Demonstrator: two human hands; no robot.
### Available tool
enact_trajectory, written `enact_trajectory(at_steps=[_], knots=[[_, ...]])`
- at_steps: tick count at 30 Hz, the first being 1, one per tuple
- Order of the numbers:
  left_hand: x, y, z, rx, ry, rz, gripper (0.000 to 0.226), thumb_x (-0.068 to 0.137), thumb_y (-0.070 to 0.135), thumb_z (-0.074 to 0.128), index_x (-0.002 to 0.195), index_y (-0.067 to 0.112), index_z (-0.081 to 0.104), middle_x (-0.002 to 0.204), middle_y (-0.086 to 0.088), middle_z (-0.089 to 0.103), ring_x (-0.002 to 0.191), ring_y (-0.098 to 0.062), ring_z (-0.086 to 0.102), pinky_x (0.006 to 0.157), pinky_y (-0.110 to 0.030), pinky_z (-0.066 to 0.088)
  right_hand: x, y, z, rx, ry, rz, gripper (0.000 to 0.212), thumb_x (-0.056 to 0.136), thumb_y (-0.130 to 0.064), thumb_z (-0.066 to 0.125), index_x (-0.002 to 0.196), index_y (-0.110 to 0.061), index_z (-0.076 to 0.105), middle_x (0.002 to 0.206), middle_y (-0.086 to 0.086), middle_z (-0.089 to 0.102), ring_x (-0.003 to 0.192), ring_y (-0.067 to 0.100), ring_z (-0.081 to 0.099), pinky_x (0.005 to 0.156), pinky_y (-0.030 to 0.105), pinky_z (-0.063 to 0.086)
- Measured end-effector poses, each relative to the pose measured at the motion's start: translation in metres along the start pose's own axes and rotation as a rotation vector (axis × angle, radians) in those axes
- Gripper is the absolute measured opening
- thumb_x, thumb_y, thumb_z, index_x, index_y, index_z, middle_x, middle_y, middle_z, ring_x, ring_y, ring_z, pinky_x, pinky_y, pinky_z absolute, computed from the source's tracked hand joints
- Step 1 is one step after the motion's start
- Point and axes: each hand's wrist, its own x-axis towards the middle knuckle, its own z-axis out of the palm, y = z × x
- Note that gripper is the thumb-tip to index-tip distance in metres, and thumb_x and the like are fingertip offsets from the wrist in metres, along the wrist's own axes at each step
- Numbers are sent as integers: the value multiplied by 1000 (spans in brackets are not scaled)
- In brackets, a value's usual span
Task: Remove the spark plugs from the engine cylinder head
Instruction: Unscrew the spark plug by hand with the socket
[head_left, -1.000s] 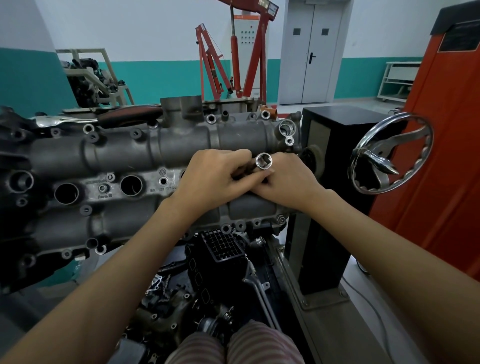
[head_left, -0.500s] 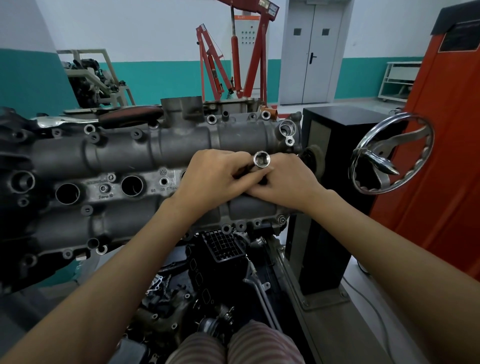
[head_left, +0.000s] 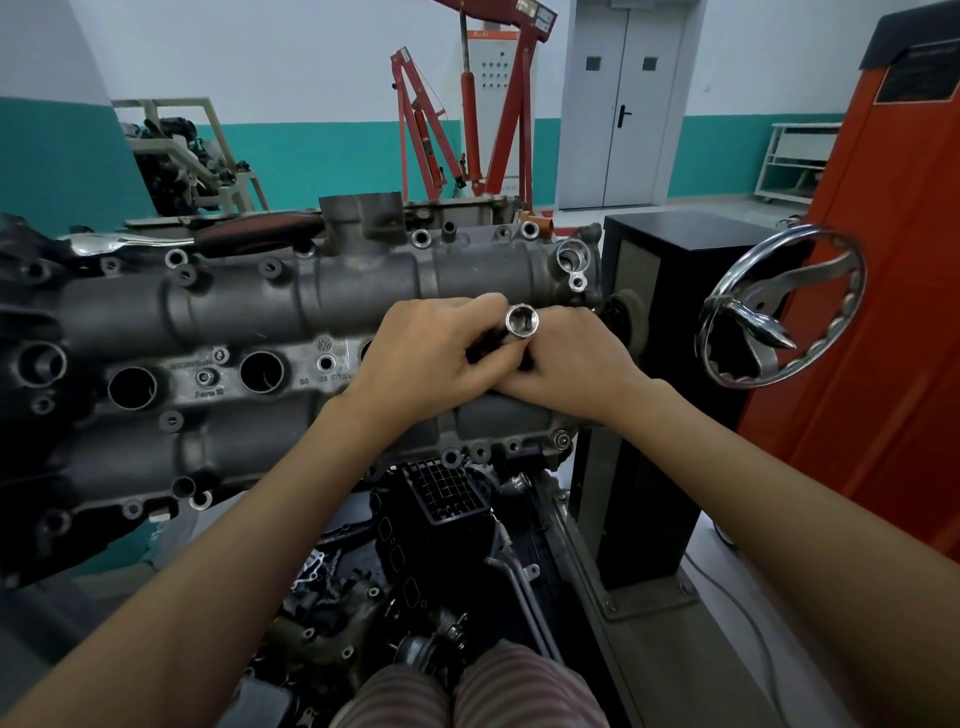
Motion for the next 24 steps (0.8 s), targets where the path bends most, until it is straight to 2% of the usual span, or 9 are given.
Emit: enact_trajectory(at_steps=[2, 5, 9, 11, 14, 16, 20, 24], knots=[[0, -2, 1, 26, 7, -4, 36, 87, 37, 50, 59, 15, 43, 47, 1, 47, 42, -20, 46, 39, -34, 39, 0, 0, 1, 5, 39, -19, 37, 77, -45, 41, 66, -15, 59, 54, 1, 58, 48, 17, 52, 43, 16, 21], [0, -2, 2, 36, 4, -5, 47, 87, 43, 49, 55, 8, 48, 45, -4, 49, 41, -24, 47, 39, -35, 39, 0, 0, 2, 3, 77, -15, 35, 79, -38, 42, 62, -13, 59, 51, 1, 56, 45, 14, 46, 43, 13, 16], [0, -2, 2, 30, -46, -43, 55, 87, 50, 41, 67, 3, 62, 53, -4, 57, 50, -23, 54, 47, -40, 43, 0, -3, 1, -1, 65, -41, 34, 78, -35, 42, 67, -10, 61, 53, 2, 57, 44, 16, 49, 42, 14, 18], [-1, -2, 1, 8, -40, -51, 53, 87, 49, 40, 72, 5, 64, 57, -3, 60, 53, -22, 56, 49, -40, 44, 0, -3, 0, 15, 65, -51, 35, 77, -36, 43, 77, -8, 63, 60, 3, 62, 50, 20, 56, 44, 18, 27], [-1, 0, 0, -20, 0, -31, 38, 85, 41, 45, 65, 9, 52, 53, 7, 48, 48, -16, 46, 45, -34, 41, 1, 0, 0, 1, 15, 1, 36, 80, -40, 48, 92, -8, 61, 75, 2, 66, 67, 22, 62, 52, 29, 42], [0, 1, -1, -18, 20, -20, 27, 84, 36, 48, 65, 19, 38, 52, 15, 33, 47, -11, 36, 44, -27, 34, 1, 0, 2, -11, -4, 15, 31, 81, -36, 55, 93, -8, 58, 76, 1, 65, 69, 23, 62, 54, 31, 44], [-1, 2, 0, -3, 13, -11, 24, 85, 34, 49, 69, 23, 34, 53, 16, 31, 46, -9, 34, 45, -24, 30, 1, 1, 2, -23, 5, 21, 36, 79, -42, 50, 87, -8, 57, 71, 1, 65, 65, 23, 61, 51, 28, 39], [-1, 1, 0, 9, 24, -16, 28, 86, 36, 46, 65, 19, 36, 51, 12, 36, 43, -13, 36, 41, -28, 33, 0, 1, 1, -10, 30, -12, 39, 76, -47, 37, 63, -13, 54, 55, 3, 59, 49, 22, 55, 44, 21, 23]])
